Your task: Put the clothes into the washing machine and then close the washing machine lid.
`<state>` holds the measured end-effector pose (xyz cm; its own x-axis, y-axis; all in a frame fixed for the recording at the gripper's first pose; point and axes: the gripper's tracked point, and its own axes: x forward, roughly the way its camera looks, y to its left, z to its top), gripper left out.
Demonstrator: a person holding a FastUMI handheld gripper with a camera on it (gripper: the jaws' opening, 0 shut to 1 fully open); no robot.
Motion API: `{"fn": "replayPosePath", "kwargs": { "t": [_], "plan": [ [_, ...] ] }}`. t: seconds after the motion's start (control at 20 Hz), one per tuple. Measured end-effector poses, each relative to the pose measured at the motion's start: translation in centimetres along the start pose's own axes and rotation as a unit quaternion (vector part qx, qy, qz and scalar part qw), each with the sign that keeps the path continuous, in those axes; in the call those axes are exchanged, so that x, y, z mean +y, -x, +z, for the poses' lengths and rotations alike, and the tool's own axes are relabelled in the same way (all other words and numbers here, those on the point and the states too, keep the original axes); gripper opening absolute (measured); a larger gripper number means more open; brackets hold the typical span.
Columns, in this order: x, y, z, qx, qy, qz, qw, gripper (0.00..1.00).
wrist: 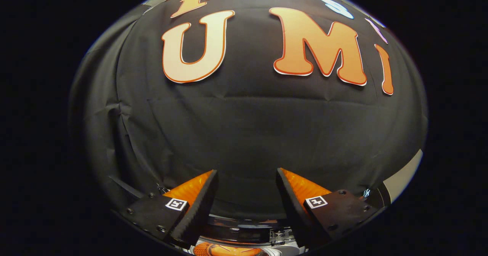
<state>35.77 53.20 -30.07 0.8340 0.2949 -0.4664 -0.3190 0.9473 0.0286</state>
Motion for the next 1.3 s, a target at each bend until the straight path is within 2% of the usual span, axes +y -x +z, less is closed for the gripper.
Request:
{"fn": "replayPosePath", "kwargs": {
  "t": [0.5,1.3],
  "plan": [
    [0.5,2.2,0.5,-0.079,0.01,0.002,0.997,0.97],
    [1.1,8.9,-2.8,-0.079,0.005,0.002,0.997,0.97]
  ]
}}
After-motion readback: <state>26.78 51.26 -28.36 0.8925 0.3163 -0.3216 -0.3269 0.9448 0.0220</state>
